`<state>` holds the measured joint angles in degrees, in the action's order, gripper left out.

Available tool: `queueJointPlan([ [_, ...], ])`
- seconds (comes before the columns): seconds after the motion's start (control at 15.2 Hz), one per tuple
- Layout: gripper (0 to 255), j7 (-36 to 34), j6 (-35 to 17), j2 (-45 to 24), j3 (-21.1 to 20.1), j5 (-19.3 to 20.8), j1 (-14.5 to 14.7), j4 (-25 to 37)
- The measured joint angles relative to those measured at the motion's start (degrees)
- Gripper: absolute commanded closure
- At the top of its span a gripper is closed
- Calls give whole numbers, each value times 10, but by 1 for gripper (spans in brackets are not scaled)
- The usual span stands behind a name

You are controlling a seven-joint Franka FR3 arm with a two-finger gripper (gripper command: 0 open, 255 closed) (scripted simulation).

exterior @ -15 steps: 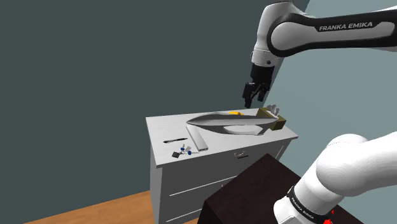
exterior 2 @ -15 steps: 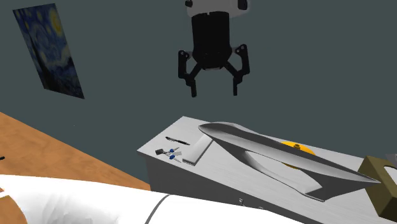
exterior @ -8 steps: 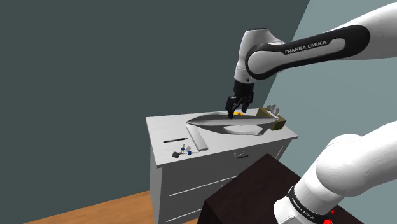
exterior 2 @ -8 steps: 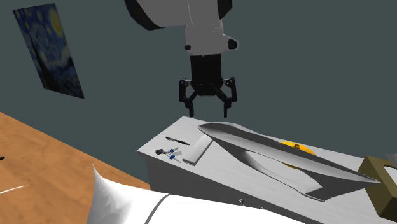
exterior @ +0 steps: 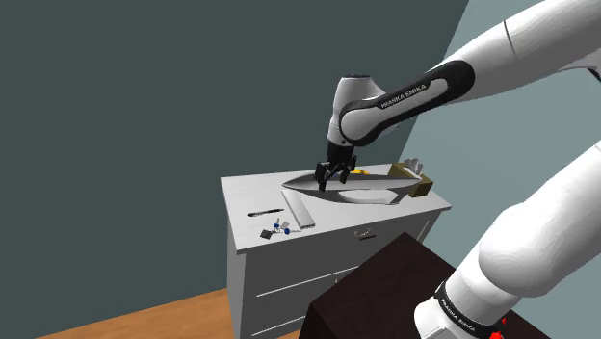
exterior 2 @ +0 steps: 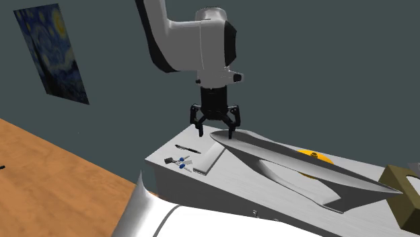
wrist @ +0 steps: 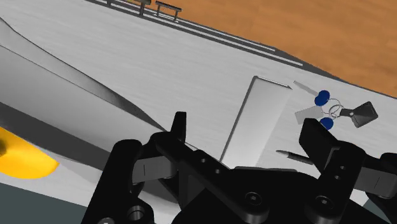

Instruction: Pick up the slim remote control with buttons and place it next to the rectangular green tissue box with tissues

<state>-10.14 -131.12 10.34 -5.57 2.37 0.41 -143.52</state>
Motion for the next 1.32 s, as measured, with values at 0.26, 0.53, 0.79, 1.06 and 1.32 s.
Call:
queueJointPlan([
  [0.26, 0, -27, -70, -95, -7, 7, 2, 33],
  [0.53, 0, -48, -128, -183, -7, 17, 4, 72],
  [0.79, 0, -69, -166, -263, -5, 27, 12, 120],
  [1.06, 0, -76, -197, -293, -4, 34, 17, 128],
  [1.32, 0, -80, -216, -319, 2, 40, 16, 130],
])
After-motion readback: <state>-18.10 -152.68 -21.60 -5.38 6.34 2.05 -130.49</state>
